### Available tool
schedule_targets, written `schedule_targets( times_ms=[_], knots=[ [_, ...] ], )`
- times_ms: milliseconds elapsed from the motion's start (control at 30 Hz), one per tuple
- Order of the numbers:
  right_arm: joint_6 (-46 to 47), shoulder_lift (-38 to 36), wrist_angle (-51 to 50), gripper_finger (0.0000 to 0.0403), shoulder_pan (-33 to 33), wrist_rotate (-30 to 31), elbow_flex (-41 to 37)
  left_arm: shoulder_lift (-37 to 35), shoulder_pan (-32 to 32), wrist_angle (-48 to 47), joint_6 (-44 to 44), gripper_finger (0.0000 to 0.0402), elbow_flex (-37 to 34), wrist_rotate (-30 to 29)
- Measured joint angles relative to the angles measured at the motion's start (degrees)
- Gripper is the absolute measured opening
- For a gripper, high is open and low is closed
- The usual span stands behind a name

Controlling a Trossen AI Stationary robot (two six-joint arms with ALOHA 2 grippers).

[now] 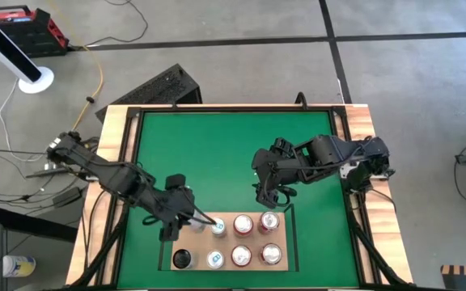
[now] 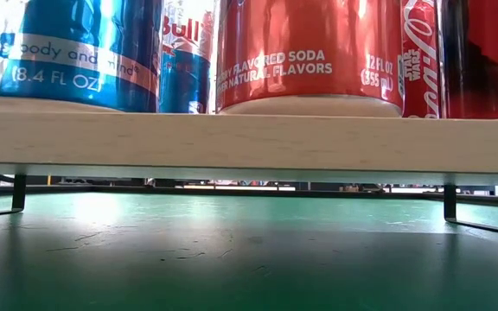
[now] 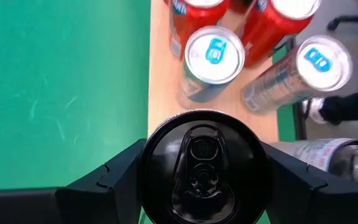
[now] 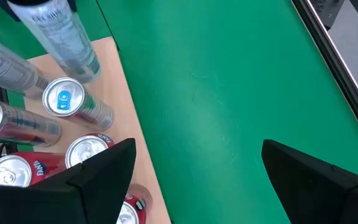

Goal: Place canned beverage on shelf
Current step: Put the white soda can on the shelf aligned with the other white soda can

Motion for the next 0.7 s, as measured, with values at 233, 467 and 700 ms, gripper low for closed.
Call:
schedule_targets(
  times_ms=[233, 467, 700],
  knots=[
    [0.09, 0.00, 0.01, 0.0372, 0.07, -0.07, 0.00, 5.13, -0.48, -2.41, -1.50, 0.0230, 0.83, 2.05],
    [0.15, 0.00, -0.01, 0.0372, 0.20, -0.07, 0.00, 7.43, -1.18, -2.95, -2.17, 0.0230, 0.81, 2.14],
    [0.26, 0.00, 0.01, 0.0372, 0.20, -0.11, 0.00, 7.43, -2.63, -2.97, -3.77, 0.0230, 0.81, 0.10]
  ],
)
